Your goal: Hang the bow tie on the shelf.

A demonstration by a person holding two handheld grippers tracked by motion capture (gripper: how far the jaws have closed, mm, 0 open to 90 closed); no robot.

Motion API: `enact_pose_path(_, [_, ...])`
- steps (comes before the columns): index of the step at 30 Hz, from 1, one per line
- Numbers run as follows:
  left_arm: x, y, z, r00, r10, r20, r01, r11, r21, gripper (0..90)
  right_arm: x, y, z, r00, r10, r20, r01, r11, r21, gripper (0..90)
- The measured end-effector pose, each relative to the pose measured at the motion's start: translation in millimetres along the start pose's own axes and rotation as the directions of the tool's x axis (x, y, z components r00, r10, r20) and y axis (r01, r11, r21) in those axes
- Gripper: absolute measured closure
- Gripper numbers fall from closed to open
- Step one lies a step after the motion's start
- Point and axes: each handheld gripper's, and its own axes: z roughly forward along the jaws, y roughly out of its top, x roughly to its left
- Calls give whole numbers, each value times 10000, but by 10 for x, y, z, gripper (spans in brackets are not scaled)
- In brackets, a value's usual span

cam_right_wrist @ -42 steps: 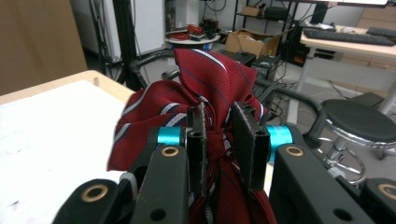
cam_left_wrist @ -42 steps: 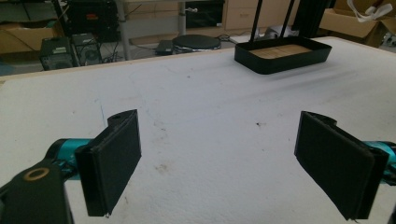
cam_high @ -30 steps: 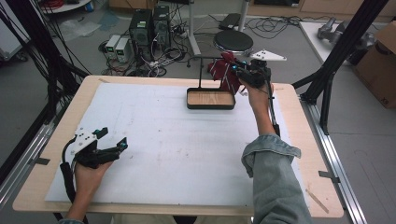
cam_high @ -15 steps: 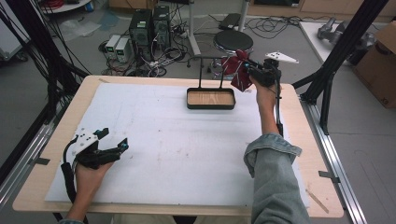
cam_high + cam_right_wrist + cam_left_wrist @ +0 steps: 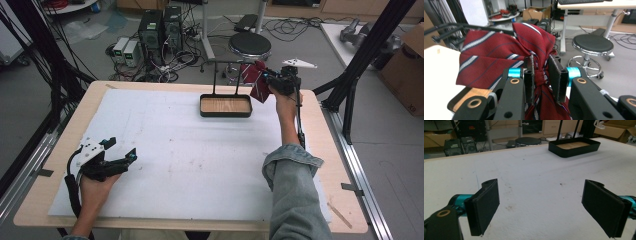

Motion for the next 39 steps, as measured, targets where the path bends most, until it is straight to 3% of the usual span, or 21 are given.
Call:
enact_pose_path(5, [-2, -2, 4, 10000, 25, 18, -25, 10000, 33, 150, 22, -52, 77, 9998, -169, 74, 163, 9976, 678, 755])
enact_pose_path(12, [-7, -3, 13, 10000, 26, 31, -26, 10000, 38, 150, 77, -103, 159, 9993, -367, -8, 365, 9923, 1183, 754])
enact_pose_path(25, [-4, -3, 7, 10000, 31, 27, -31, 10000, 58, 151, 137, -154, 250, 9987, -509, 43, 499, 9898, 1335, 746])
enact_pose_path(39, [-2, -3, 6, 10000, 16, 40, -16, 10000, -15, 151, 97, -144, 175, 9991, -335, 277, 292, 9888, 1461, 681])
